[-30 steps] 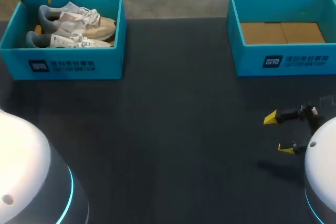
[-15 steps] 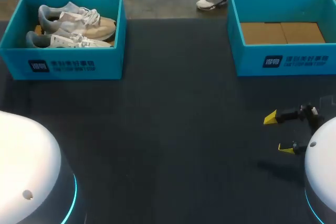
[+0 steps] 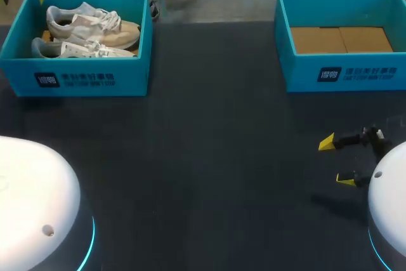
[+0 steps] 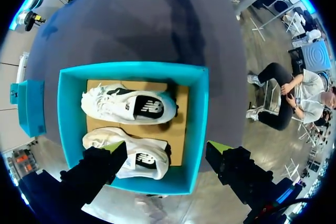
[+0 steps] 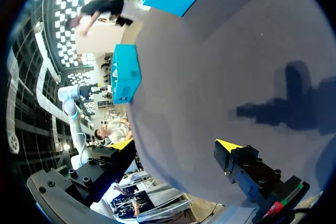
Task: Take the shoe out of the shoebox, open the shoe tongue, remove and reinsert the insole, then place the shoe into the shoebox
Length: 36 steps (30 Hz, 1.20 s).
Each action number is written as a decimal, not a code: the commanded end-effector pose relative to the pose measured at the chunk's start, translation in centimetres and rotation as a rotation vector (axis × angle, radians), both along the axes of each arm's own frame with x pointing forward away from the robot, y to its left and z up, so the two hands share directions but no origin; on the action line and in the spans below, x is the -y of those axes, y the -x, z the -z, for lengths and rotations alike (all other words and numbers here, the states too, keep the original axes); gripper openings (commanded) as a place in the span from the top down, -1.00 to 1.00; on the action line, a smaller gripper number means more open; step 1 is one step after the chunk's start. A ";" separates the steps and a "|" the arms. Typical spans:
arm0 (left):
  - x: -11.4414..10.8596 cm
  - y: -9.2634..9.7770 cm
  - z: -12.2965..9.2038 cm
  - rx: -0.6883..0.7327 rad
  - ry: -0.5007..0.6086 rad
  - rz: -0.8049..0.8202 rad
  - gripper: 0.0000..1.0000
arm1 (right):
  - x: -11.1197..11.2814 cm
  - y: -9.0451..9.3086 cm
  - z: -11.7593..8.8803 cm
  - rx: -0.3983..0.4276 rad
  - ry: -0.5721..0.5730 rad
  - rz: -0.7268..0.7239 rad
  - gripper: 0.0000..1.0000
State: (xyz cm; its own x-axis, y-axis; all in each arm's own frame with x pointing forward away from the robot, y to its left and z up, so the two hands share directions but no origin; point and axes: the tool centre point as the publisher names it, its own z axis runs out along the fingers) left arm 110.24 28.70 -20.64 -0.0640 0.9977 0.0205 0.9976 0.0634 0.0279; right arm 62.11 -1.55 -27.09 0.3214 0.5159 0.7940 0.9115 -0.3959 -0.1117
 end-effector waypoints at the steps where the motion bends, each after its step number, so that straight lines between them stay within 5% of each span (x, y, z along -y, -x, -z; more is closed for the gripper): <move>1: -0.2 1.2 -0.2 -0.003 -0.011 0.000 -1.00 | 0.0 0.2 -0.1 0.002 0.002 0.003 -1.00; 5: -0.3 2.4 -0.3 -0.008 -0.058 0.044 -1.00 | 0.0 0.2 -0.1 0.002 0.002 0.003 -1.00; 21: -0.3 2.4 -0.3 -0.008 -0.058 0.044 -1.00 | 0.0 0.2 -0.1 0.002 0.002 0.003 -1.00; 36: -1.4 3.5 3.2 -0.125 -0.054 0.068 -1.00 | 0.0 0.2 -0.1 0.002 0.002 0.003 -1.00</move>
